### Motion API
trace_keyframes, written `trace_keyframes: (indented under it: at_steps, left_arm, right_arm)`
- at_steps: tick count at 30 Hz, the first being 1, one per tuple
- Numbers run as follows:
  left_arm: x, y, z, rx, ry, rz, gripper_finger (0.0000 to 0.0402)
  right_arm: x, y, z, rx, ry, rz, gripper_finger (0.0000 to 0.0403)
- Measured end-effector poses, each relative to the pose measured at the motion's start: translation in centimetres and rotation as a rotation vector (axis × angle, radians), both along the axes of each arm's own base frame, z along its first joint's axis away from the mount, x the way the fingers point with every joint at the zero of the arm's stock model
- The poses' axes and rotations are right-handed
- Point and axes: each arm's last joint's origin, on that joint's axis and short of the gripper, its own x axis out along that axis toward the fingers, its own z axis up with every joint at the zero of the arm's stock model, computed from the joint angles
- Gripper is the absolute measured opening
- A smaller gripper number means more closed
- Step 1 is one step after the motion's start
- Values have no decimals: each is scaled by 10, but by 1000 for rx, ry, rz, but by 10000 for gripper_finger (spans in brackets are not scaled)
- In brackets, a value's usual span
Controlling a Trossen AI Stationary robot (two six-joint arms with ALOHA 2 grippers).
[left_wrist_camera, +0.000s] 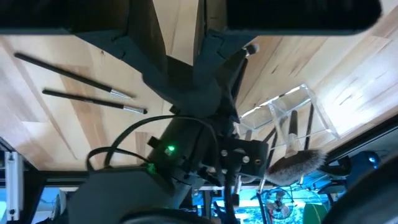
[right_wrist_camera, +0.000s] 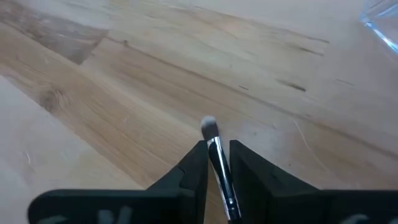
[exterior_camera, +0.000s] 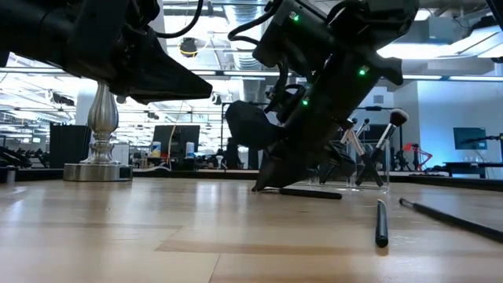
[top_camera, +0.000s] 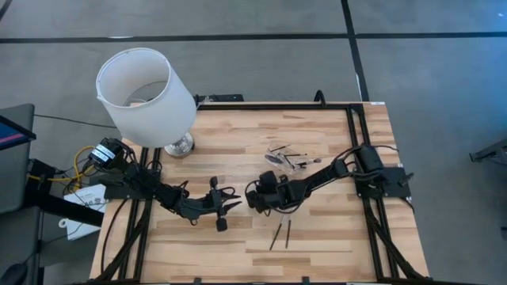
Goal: Put items in baskets/containers
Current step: Put the black eyeshadow brush into the transparent organizer
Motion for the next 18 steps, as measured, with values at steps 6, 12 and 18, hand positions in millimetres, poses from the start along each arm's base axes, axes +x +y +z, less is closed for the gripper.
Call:
trace_keyframes:
  at_steps: [6,12,18]
  left_arm:
    - [0,0,0,-1,2,-8,76]
    - [0,-3,-1,-36,13,-83,76]
    - [-1,-2,-2,-39,18,-87,76]
  right_arm:
    - [1,-1,0,-14,11,42,16]
    - [10,6,14,-45,8,124,9]
    - [16,13,57,-104,44,216,5]
